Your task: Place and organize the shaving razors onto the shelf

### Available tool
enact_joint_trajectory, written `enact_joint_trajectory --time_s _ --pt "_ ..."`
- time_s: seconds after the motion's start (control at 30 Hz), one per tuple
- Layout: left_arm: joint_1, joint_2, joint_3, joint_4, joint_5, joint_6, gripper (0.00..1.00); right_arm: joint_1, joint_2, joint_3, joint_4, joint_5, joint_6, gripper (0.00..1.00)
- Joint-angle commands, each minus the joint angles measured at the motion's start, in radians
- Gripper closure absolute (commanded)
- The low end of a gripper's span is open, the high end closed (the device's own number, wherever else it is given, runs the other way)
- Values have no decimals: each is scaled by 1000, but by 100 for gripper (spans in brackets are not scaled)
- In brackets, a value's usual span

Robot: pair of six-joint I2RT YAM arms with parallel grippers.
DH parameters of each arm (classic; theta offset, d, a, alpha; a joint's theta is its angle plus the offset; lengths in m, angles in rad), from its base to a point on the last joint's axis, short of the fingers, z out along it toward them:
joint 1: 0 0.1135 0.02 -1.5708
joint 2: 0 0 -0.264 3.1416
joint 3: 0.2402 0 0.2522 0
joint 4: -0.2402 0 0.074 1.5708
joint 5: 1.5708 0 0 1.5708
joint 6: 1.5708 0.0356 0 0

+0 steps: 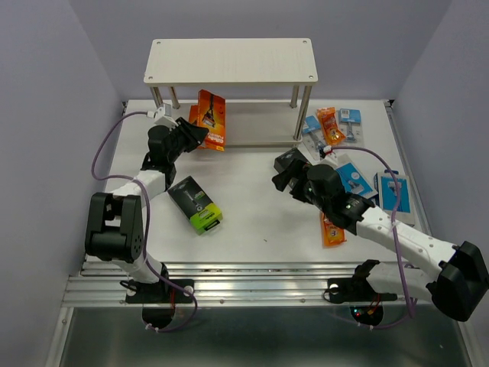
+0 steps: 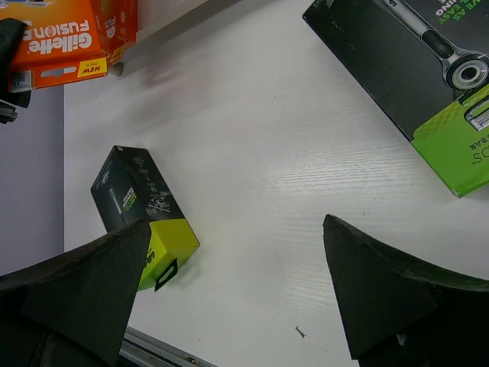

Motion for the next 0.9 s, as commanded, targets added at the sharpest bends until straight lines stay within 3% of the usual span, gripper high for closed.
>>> enact_joint_trajectory --time_s 0.0,0.5,0.87 --pt "5 1 52 98 -20 55 100 -18 7 34 21 -12 -14 0" --pt "6 43 105 45 -98 66 100 -45 19 24 23 -17 -8 0" --pt "6 41 153 -58 -92 181 100 -45 4 7 21 -6 1 0"
